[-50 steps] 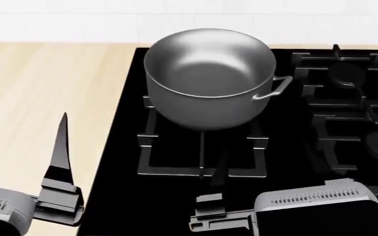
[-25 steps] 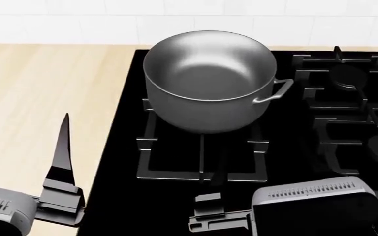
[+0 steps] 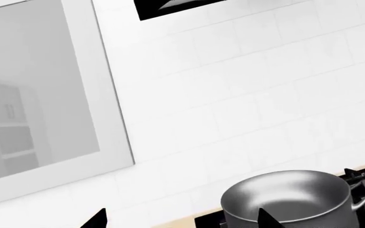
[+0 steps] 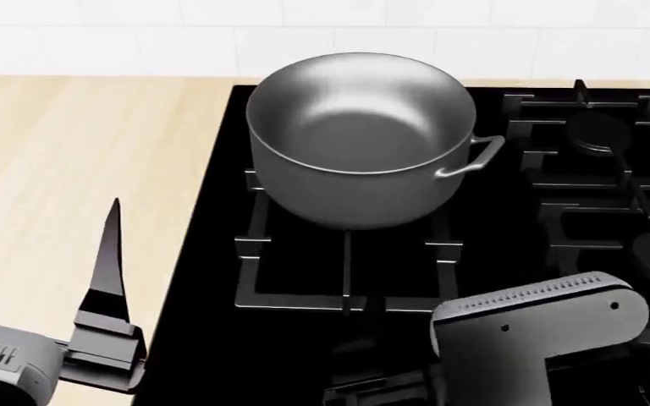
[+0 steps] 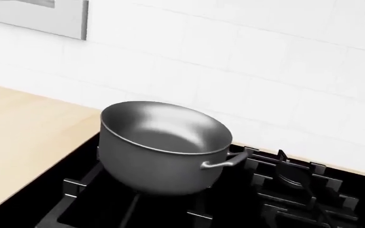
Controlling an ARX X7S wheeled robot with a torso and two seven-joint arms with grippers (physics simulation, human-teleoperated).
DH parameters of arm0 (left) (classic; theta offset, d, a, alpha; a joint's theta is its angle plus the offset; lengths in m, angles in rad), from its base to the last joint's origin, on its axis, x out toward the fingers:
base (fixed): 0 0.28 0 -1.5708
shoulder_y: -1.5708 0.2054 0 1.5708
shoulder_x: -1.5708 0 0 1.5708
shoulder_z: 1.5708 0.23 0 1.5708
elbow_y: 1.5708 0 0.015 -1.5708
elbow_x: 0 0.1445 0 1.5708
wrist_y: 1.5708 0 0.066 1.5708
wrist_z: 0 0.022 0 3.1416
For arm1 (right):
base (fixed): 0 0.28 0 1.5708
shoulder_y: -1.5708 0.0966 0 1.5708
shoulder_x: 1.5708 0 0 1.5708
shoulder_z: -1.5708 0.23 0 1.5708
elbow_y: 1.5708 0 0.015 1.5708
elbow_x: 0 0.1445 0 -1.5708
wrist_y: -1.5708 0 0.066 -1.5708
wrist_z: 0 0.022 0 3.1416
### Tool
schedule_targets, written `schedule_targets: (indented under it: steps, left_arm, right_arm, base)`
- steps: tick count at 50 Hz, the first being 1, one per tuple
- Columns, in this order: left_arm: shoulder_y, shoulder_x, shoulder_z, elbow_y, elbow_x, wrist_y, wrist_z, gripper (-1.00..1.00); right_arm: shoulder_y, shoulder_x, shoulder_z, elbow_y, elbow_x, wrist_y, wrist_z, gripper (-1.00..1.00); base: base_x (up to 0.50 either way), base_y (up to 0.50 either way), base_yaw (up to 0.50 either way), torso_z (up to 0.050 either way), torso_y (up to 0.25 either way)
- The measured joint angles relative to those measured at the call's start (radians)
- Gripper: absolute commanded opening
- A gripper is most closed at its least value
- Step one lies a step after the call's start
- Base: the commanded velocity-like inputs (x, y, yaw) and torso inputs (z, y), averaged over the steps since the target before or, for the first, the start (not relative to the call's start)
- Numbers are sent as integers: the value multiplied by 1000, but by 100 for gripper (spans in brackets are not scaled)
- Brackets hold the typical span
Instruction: Turn off the left burner of the stove.
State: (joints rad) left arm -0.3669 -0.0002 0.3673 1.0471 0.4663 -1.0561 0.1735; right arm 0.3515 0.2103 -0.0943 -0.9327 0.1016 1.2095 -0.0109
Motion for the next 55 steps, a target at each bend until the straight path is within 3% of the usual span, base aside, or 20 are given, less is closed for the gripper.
schedule_targets:
  steps: [12,25,33,55]
  left_arm:
    - [7,0,-13,0,1,8,7,100]
    - [11,0,-18,0,0,13,9,100]
    - [14,0,-21,0,-4,16,8,100]
    - [11,0,-19,0,-12,13,3,100]
  right_arm:
    - [131,25,38,-72,148,248,27,100]
    - [201,105,143,-26,621,327,343,100]
    - [224,149,158,14,813,332,487,100]
    - [231,230,52,108,912,247,572,100]
  base:
    - [0,0,0,0,0]
    - [0,0,0,0,0]
    - [0,0,0,0,0]
    - [0,0,0,0,0]
